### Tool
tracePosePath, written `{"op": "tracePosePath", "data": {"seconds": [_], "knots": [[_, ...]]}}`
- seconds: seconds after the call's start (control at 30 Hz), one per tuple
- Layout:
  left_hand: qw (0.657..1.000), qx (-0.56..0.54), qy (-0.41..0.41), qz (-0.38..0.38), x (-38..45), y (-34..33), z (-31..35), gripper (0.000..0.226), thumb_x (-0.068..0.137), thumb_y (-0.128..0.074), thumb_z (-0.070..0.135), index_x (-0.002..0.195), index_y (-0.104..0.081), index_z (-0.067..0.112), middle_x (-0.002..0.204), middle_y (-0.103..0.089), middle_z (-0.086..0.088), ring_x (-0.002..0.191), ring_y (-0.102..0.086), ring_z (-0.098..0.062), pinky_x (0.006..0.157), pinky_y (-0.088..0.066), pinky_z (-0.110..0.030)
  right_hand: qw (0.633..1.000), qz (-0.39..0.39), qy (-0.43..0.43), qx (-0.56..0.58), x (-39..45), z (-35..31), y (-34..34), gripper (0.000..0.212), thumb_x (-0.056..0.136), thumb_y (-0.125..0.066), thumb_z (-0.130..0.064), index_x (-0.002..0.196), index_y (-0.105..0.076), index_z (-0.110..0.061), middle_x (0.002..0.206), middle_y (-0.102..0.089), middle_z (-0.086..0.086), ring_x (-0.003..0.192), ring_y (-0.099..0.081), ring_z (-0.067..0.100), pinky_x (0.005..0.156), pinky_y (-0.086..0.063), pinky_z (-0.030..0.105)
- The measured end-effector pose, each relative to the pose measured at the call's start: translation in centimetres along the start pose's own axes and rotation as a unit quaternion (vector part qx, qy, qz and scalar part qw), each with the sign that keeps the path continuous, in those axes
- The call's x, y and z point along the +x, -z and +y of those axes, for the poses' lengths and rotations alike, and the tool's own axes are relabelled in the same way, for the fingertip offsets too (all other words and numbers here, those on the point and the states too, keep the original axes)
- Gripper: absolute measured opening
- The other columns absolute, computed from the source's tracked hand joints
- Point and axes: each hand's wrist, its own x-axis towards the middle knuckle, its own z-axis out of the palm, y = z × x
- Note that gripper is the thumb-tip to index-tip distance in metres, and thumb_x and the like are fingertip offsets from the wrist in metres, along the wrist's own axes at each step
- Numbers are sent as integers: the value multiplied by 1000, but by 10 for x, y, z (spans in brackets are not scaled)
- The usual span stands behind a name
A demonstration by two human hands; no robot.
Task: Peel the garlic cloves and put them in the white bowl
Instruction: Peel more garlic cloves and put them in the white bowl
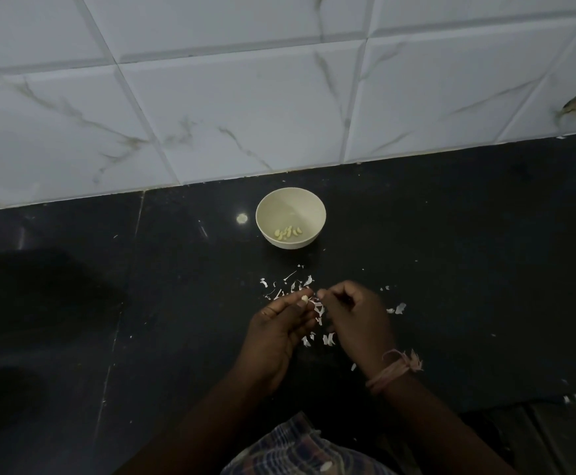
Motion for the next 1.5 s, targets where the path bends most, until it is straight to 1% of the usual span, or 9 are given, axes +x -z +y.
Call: {"op": "tracePosePath", "data": {"seconds": [0.13,0.27,0.5,0.67,0.87,0.97,1.1,1.33,1.5], "knots": [[994,105,-32,3,-5,0,3,24,100,-57,6,112,-77,9,102,-75,-20,86,-68,-20,81,-57,-30,1000,-18,23,-6,-3,1,1,15,91,-71,-12,94,-74,-27,88,-73,-11,83,-68,2,77,-56,26],[970,226,-92,18,-9,-1,8,18,97,-65,9,111,-74,13,92,-78,-12,78,-73,-21,75,-58,-33,996,-55,64,-22,-4,-1,2,13,93,-69,-18,99,-77,-26,94,-74,-14,92,-68,1,85,-56,27],[959,262,-100,42,-15,-2,14,10,95,-70,17,99,-77,12,90,-80,-5,84,-77,-23,80,-62,-31,997,-73,12,28,1,0,3,11,93,-68,-14,90,-74,-23,86,-75,-4,75,-72,13,72,-60,39],[960,263,-94,29,-14,-6,14,10,96,-69,17,98,-78,14,90,-79,-4,82,-77,-19,81,-61,-33,997,-41,-18,65,-1,1,-4,10,95,-66,-16,91,-73,-22,89,-76,-2,85,-72,15,83,-60,47],[949,298,-96,41,-14,-8,15,12,97,-67,19,97,-78,15,85,-79,-6,79,-76,-22,77,-60,-36,996,-41,-28,76,-7,-4,-5,8,95,-67,-14,93,-73,-19,85,-76,0,79,-73,15,75,-60,33],[936,333,-113,24,-13,-8,18,14,98,-65,18,94,-79,16,81,-79,-3,74,-76,-17,71,-58,-29,995,-54,-26,75,-6,-7,1,8,95,-68,-12,92,-75,-16,80,-76,0,71,-73,14,65,-59,27],[949,302,-91,-20,-12,-8,21,17,98,-64,9,90,-78,10,78,-77,-3,67,-70,-8,66,-53,-19,981,-80,-73,159,-4,-8,4,11,96,-64,-2,92,-74,-2,68,-72,1,58,-65,11,55,-53,22],[981,190,-5,-32,-6,-2,16,13,95,-64,0,89,-75,1,77,-73,-10,65,-66,-11,62,-53,-20,934,-130,-167,286,-1,-2,8,14,97,-57,3,92,-70,2,75,-70,12,61,-64,14,56,-53,25],[986,163,17,-20,-5,-4,15,15,95,-60,-1,89,-73,1,79,-73,-13,64,-67,-14,59,-53,-20,948,-78,-131,279,-8,-2,3,11,95,-61,4,95,-71,0,80,-72,11,63,-65,14,56,-55,27]]}}
